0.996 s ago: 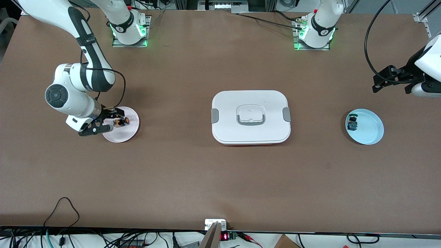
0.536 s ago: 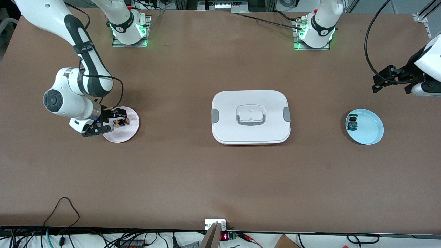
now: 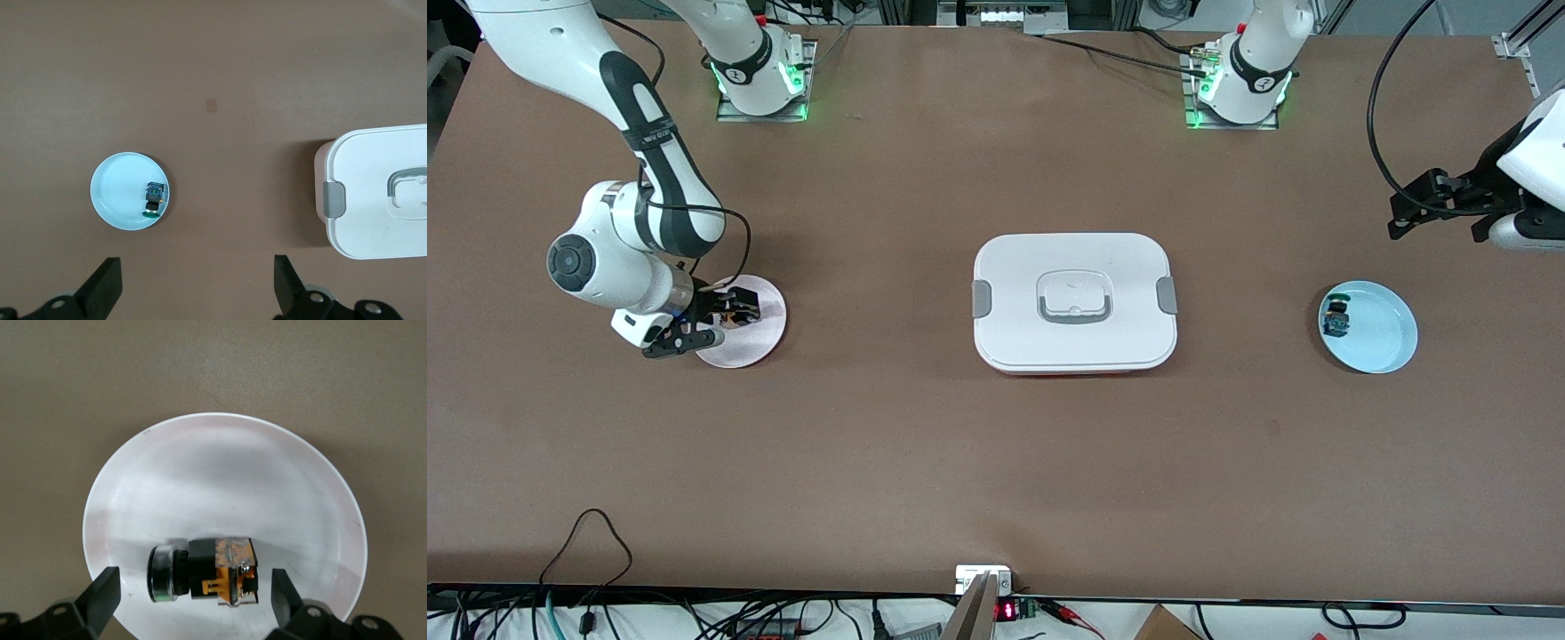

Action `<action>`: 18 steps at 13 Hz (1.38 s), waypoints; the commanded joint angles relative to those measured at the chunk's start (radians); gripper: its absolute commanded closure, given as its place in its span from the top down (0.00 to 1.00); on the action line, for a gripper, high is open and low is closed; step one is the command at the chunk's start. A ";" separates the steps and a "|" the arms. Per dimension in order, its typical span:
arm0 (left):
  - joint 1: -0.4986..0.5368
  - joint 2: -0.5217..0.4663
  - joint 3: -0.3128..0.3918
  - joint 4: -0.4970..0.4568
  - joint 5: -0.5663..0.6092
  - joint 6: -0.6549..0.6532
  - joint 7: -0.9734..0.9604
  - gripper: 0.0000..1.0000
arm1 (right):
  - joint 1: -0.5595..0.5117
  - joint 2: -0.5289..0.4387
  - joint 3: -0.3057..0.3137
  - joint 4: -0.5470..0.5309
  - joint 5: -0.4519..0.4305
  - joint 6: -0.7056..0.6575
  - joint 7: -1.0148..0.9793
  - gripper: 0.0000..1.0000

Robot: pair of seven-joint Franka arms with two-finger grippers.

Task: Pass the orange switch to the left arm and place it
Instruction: 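Lower the right gripper and close it on the orange switch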

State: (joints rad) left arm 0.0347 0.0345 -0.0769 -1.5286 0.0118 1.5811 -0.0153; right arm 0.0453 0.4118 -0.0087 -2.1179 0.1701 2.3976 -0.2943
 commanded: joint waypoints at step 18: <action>0.002 0.013 -0.001 0.028 0.014 -0.007 -0.005 1.00 | -0.016 0.041 0.018 -0.005 0.020 0.017 -0.028 1.00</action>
State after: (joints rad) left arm 0.0347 0.0345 -0.0769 -1.5286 0.0118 1.5811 -0.0153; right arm 0.0452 0.4522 -0.0060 -2.1179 0.1704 2.4032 -0.2946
